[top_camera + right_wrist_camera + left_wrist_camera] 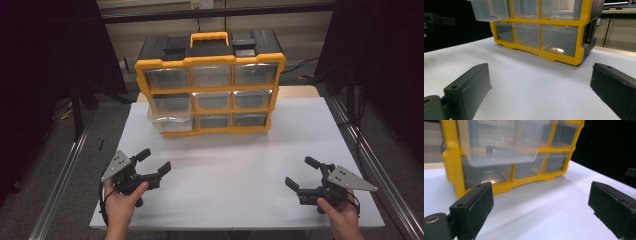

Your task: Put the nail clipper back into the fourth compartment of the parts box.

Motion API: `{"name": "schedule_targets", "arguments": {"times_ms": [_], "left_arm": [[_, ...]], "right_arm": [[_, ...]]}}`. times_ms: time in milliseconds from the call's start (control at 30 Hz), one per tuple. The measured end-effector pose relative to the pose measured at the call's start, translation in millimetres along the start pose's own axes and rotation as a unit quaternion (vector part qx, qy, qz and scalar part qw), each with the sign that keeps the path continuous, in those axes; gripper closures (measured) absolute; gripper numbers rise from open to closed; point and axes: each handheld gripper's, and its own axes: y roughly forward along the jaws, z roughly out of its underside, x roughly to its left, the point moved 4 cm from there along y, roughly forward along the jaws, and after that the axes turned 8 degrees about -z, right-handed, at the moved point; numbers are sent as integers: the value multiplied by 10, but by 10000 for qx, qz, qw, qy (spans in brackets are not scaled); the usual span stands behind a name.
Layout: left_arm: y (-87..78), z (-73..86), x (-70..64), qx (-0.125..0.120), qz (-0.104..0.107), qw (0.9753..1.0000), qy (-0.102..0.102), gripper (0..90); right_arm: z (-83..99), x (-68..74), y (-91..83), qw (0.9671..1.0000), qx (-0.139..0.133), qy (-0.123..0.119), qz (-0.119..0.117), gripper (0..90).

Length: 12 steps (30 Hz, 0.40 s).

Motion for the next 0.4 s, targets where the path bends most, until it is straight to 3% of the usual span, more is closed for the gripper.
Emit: {"name": "schedule_targets", "arguments": {"times_ms": [100, 233, 400], "left_arm": [[-58, 106, 51, 36, -61, 10000, 67, 61], [-74, 155, 74, -13, -105, 9999, -17, 55], [-71, 184, 123, 46, -222, 9997, 27, 55]], "right_arm": [[-1, 2, 5, 10000, -15, -37, -18, 25], [-4, 13, 18, 10000, -22, 17, 11, 25], [3, 24, 38, 10000, 25, -41, -30, 24]]}}
